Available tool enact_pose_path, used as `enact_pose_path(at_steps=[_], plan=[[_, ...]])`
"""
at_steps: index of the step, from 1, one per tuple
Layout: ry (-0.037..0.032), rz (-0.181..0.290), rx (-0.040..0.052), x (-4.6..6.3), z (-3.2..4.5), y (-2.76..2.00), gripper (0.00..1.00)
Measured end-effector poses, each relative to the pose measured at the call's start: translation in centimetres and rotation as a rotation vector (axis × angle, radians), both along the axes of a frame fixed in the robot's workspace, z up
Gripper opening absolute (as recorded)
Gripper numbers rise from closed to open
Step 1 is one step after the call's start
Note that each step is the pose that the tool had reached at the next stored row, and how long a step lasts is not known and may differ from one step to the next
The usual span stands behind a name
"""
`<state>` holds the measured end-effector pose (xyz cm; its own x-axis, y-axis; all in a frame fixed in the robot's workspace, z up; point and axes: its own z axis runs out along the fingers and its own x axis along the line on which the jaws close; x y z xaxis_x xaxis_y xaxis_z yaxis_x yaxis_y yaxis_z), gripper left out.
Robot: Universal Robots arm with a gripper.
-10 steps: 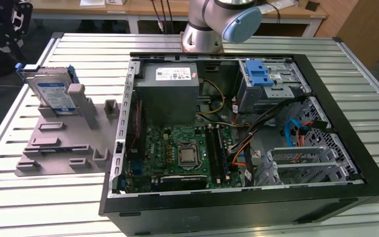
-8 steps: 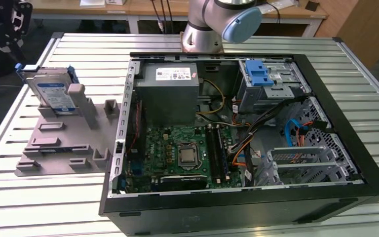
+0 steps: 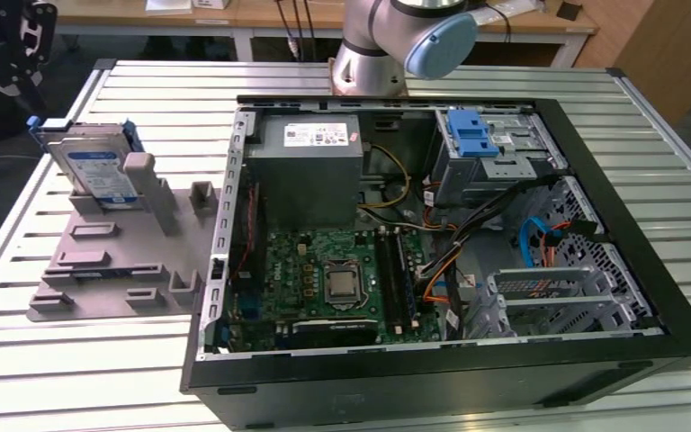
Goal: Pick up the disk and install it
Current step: 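Pick up the disk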
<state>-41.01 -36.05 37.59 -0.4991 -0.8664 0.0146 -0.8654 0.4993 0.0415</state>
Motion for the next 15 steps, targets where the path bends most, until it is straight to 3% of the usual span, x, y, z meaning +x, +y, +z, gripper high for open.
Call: enact_pose_path(at_steps=[15], plan=[[0.0, 0.116, 0.0, -0.01, 0.0, 0.0, 0.11]])
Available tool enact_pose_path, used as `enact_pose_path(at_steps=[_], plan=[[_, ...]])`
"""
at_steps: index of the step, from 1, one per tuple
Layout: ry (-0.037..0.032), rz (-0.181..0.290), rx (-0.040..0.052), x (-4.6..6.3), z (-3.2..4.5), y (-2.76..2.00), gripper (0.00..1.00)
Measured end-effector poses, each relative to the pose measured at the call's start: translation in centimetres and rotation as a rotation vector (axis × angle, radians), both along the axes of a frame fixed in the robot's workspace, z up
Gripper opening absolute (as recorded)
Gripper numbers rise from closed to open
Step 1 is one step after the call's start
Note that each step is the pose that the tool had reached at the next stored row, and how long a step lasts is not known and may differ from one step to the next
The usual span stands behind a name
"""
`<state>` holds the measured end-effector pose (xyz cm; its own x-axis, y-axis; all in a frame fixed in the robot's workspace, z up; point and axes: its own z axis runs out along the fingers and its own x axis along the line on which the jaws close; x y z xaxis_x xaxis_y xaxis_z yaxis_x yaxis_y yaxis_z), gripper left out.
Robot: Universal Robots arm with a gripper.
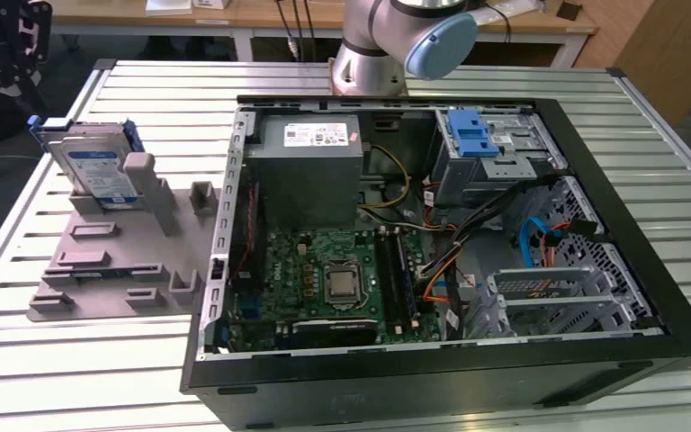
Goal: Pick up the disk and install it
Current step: 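Pick up the disk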
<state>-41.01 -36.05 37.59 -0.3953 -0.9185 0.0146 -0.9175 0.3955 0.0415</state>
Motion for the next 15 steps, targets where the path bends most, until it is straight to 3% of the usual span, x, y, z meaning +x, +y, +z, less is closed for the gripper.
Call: enact_pose_path(at_steps=[15], plan=[[-0.0002, 0.129, 0.0, -0.05, 0.0, 0.0, 0.11]])
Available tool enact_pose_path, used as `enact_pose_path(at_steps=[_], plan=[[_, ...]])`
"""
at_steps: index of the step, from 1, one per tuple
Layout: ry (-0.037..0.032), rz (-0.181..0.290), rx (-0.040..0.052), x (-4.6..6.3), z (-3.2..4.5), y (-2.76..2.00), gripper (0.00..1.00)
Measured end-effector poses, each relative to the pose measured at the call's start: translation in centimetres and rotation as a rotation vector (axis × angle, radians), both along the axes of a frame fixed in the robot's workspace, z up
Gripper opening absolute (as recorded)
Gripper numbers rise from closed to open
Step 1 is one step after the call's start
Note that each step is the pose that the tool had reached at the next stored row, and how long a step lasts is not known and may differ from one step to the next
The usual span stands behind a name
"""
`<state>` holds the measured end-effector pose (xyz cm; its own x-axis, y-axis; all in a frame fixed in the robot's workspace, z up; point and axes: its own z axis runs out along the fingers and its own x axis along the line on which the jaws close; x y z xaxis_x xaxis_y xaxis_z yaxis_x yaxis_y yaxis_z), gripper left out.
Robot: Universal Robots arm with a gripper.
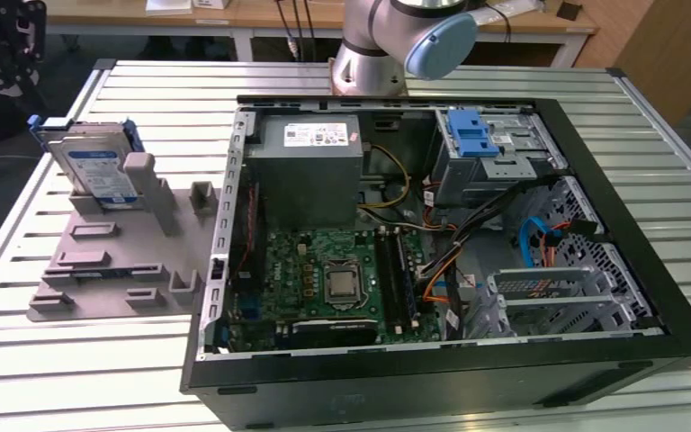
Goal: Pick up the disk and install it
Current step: 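Pick up the disk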
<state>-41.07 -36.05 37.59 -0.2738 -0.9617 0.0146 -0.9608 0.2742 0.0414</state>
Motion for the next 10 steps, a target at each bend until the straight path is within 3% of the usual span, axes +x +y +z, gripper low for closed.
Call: enact_pose_path(at_steps=[10], plan=[[-0.0002, 0.072, 0.0, -0.06, 0.0, 0.0, 0.11]])
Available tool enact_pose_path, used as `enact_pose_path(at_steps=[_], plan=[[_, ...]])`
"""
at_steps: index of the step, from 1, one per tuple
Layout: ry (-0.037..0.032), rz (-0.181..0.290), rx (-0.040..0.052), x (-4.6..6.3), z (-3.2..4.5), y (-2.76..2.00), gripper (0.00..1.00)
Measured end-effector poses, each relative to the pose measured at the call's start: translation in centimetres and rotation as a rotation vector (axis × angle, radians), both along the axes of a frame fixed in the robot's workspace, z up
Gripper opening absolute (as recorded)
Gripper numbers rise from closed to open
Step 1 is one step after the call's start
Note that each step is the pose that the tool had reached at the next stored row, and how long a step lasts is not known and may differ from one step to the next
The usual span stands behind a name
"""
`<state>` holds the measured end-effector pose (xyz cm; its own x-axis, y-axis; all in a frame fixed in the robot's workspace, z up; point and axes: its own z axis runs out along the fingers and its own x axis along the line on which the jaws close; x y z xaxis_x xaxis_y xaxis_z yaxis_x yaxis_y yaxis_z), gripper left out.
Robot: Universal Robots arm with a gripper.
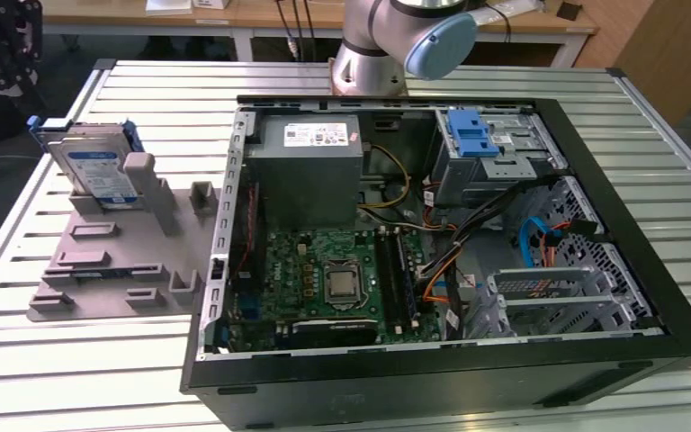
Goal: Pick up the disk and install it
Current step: 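Pick up the disk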
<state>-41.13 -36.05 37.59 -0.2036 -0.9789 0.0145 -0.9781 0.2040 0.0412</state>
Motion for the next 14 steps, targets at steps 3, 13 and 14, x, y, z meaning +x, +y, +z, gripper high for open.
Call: enact_pose_path(at_steps=[3, 13, 14], plan=[[0.0, 0.023, 0.0, -0.01, 0.0, 0.0, 0.11], [-0.0008, 0.116, 0.0002, -0.03, 0.0, 0.0, 0.11], [-0.0011, 0.128, 0.0005, -0.03, -0.01, 0.0, 0.11]])
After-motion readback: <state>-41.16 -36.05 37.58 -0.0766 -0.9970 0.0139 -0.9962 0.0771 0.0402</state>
